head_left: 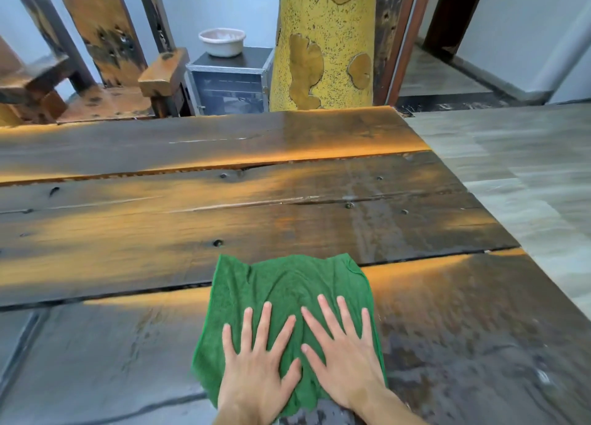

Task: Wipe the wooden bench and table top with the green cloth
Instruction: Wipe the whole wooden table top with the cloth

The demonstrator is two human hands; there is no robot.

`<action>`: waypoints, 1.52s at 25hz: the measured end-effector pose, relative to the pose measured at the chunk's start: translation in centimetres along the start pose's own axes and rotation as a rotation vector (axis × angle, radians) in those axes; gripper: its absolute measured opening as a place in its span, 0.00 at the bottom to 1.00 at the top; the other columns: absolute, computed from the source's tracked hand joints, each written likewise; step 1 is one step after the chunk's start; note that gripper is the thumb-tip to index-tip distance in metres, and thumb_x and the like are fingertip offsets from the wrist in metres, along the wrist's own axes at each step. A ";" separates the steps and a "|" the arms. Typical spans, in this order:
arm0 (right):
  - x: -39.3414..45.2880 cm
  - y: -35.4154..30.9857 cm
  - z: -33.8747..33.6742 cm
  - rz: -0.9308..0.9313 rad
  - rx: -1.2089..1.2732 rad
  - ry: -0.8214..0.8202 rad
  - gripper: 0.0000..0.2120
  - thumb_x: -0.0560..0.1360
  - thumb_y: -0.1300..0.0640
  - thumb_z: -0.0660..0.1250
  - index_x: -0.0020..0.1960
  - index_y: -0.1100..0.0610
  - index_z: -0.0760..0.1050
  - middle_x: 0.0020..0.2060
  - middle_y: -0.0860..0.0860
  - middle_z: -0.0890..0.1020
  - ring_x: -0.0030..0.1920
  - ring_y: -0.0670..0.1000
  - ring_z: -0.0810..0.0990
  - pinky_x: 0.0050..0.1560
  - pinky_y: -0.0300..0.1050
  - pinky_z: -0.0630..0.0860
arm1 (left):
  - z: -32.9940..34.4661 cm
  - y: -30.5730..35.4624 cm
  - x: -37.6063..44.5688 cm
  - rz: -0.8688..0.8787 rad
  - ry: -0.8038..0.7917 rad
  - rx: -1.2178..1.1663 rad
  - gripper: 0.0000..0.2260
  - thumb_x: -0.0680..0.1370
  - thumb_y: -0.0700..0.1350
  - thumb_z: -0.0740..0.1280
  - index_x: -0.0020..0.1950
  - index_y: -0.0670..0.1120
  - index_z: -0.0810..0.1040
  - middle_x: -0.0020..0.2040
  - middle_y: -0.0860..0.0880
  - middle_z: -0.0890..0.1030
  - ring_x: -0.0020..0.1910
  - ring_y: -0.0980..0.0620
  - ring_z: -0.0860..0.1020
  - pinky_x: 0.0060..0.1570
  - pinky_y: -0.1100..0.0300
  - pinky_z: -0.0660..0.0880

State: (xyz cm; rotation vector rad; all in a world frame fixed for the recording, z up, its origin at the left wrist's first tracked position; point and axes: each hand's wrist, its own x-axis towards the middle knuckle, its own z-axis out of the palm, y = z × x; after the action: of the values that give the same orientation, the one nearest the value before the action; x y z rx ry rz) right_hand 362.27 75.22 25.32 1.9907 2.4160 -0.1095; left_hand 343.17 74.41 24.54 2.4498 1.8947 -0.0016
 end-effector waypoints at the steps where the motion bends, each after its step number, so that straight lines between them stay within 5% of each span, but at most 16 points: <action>1: -2.5 -0.5 0.0 -0.008 -0.001 -0.020 0.30 0.77 0.33 0.56 0.77 0.41 0.65 0.77 0.49 0.66 0.76 0.59 0.65 0.69 0.70 0.56 | 0.3 0.5 -2.4 0.000 0.005 -0.005 0.34 0.68 0.66 0.62 0.74 0.59 0.71 0.77 0.43 0.68 0.74 0.37 0.66 0.65 0.28 0.62; 7: -14.3 -1.8 1.3 0.029 -0.004 0.000 0.30 0.75 0.32 0.56 0.75 0.38 0.67 0.77 0.49 0.67 0.76 0.57 0.62 0.69 0.65 0.60 | 2.5 3.6 -13.0 -0.009 -0.112 -0.155 0.23 0.77 0.62 0.56 0.72 0.61 0.71 0.75 0.46 0.68 0.75 0.40 0.65 0.62 0.35 0.68; 10: -17.1 -1.8 1.4 0.070 -0.012 -0.068 0.24 0.77 0.35 0.54 0.72 0.35 0.71 0.74 0.48 0.71 0.76 0.57 0.63 0.67 0.62 0.65 | 3.0 3.7 -14.4 0.088 -0.026 -0.117 0.23 0.84 0.59 0.44 0.79 0.59 0.57 0.82 0.43 0.53 0.81 0.38 0.49 0.73 0.33 0.50; 13: -17.2 -0.8 1.6 0.120 0.021 -0.078 0.28 0.73 0.29 0.58 0.72 0.34 0.70 0.76 0.47 0.68 0.77 0.58 0.61 0.71 0.65 0.60 | 3.7 3.6 -13.5 0.183 -0.011 0.036 0.24 0.85 0.54 0.37 0.82 0.52 0.44 0.82 0.42 0.44 0.81 0.39 0.44 0.76 0.36 0.41; 18: -14.0 1.4 1.9 0.179 -0.044 -0.086 0.32 0.73 0.32 0.60 0.76 0.36 0.63 0.78 0.49 0.64 0.80 0.59 0.54 0.69 0.69 0.61 | 2.6 5.1 -9.5 0.145 -0.033 -0.053 0.25 0.83 0.63 0.40 0.79 0.61 0.53 0.83 0.46 0.47 0.81 0.40 0.46 0.71 0.33 0.50; 24: -7.0 5.3 0.8 0.159 -0.002 -0.108 0.32 0.75 0.28 0.52 0.76 0.37 0.65 0.78 0.47 0.61 0.78 0.55 0.56 0.69 0.69 0.59 | 1.3 7.1 -2.2 0.081 -0.038 -0.021 0.25 0.79 0.67 0.54 0.75 0.66 0.66 0.79 0.46 0.62 0.77 0.40 0.59 0.64 0.27 0.65; 27: -1.2 7.2 -0.1 0.226 0.110 -0.103 0.30 0.75 0.31 0.52 0.75 0.36 0.67 0.77 0.45 0.66 0.81 0.53 0.51 0.70 0.71 0.60 | 0.7 7.4 3.5 0.036 -0.054 -0.037 0.29 0.73 0.70 0.59 0.74 0.65 0.69 0.77 0.45 0.67 0.76 0.40 0.62 0.64 0.27 0.64; 30: 5.6 9.4 -1.2 0.276 0.143 -0.085 0.29 0.78 0.32 0.45 0.75 0.38 0.67 0.75 0.46 0.69 0.79 0.56 0.58 0.71 0.73 0.59 | -0.3 7.6 11.0 0.027 -0.114 -0.099 0.36 0.66 0.68 0.64 0.74 0.64 0.69 0.78 0.45 0.67 0.76 0.39 0.64 0.64 0.25 0.62; 35: 20.7 15.5 -1.9 0.270 0.146 -0.059 0.29 0.78 0.34 0.51 0.77 0.38 0.62 0.77 0.47 0.65 0.77 0.59 0.62 0.72 0.74 0.55 | -0.5 7.3 26.9 -0.015 -0.135 -0.068 0.27 0.78 0.67 0.53 0.78 0.64 0.62 0.79 0.48 0.63 0.77 0.37 0.63 0.67 0.25 0.56; 38: 29.0 18.9 -2.7 0.259 0.126 -0.046 0.29 0.78 0.33 0.37 0.79 0.32 0.42 0.81 0.44 0.44 0.81 0.57 0.42 0.73 0.74 0.40 | -1.4 7.0 35.8 -0.027 -0.113 -0.040 0.27 0.79 0.69 0.38 0.79 0.69 0.48 0.82 0.50 0.50 0.80 0.39 0.50 0.70 0.27 0.46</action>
State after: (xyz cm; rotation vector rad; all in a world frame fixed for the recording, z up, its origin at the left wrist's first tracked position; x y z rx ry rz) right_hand 375.33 107.35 25.65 2.3062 2.1509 -0.3073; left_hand 358.96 107.32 25.18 2.3448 1.8629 -0.0996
